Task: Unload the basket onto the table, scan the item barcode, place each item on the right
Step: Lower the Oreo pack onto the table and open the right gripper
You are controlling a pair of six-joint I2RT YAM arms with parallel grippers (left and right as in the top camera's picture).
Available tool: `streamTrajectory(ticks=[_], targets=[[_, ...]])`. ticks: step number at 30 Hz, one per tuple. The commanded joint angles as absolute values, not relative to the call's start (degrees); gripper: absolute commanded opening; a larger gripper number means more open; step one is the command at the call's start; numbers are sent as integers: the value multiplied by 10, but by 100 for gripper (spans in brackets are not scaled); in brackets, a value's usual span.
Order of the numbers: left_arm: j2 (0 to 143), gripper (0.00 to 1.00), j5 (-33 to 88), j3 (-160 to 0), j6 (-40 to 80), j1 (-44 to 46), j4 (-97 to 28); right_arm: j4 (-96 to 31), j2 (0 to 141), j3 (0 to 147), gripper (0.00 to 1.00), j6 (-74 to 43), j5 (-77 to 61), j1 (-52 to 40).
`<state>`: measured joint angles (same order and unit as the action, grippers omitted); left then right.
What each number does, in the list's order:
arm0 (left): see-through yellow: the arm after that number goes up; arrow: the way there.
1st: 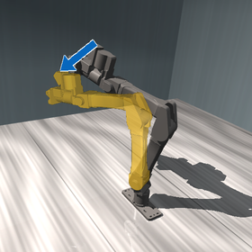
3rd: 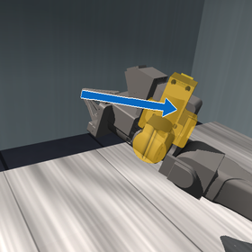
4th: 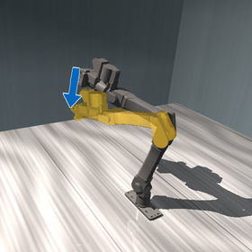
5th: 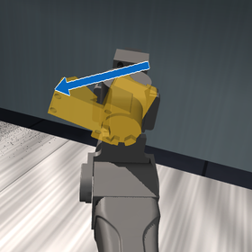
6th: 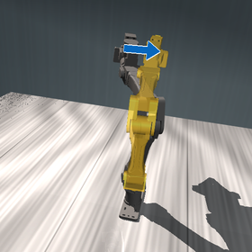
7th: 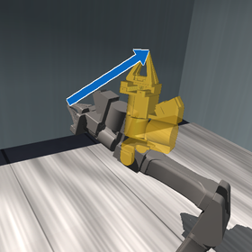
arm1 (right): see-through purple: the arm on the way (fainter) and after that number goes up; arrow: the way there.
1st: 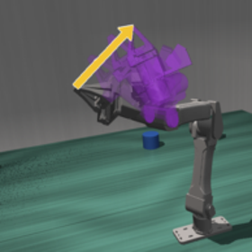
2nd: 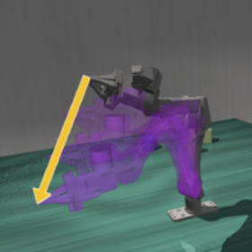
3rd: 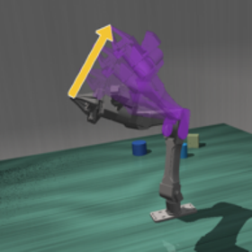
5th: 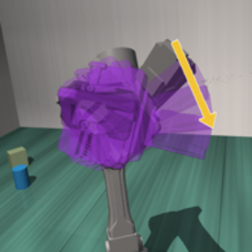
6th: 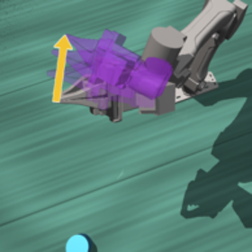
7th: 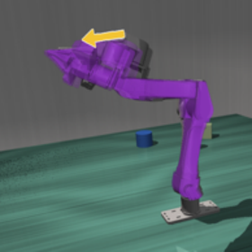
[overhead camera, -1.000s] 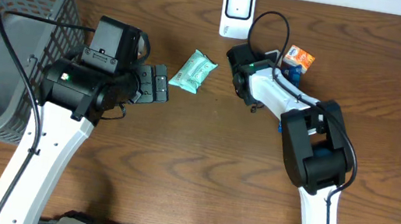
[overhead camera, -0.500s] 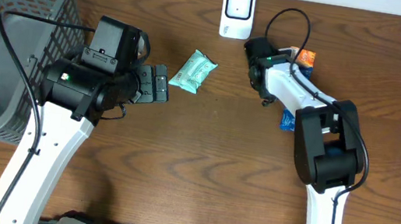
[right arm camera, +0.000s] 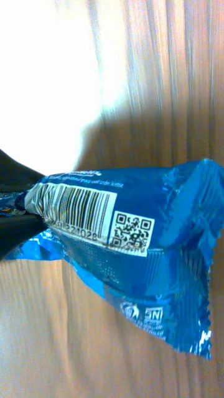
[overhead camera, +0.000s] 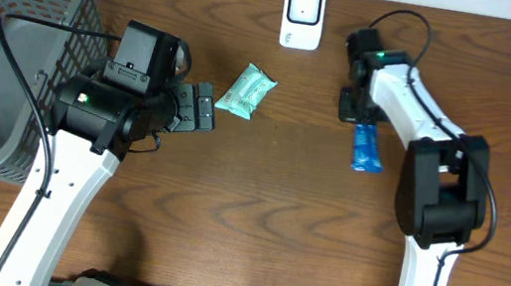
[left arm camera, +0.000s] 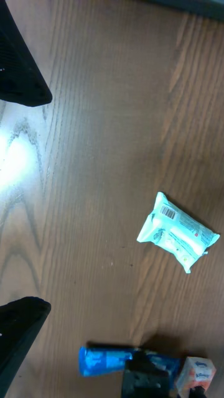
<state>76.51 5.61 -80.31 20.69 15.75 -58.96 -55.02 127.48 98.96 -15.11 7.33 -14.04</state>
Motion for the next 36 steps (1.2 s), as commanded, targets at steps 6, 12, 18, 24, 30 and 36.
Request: streamTrajectory(ticks=[6, 12, 18, 24, 30, 36], targets=[[768, 98, 48, -805, 197, 154, -591, -547, 1230, 997, 1, -100, -363, -102], [768, 98, 49, -805, 197, 154, -591, -458, 1232, 932, 1, -99, -525, -80], [768, 98, 48, -805, 197, 154, -591, -331, 1232, 821, 1, -168, -573, -42], [768, 98, 49, -805, 197, 154, -591, -304, 1232, 755, 1, -177, -486, 26], [768, 98, 49, -805, 197, 154, -591, -406, 1231, 799, 33, -124, -413, 94], [768, 98, 49, -805, 197, 154, -591, -542, 1231, 894, 46, -76, -374, 114]])
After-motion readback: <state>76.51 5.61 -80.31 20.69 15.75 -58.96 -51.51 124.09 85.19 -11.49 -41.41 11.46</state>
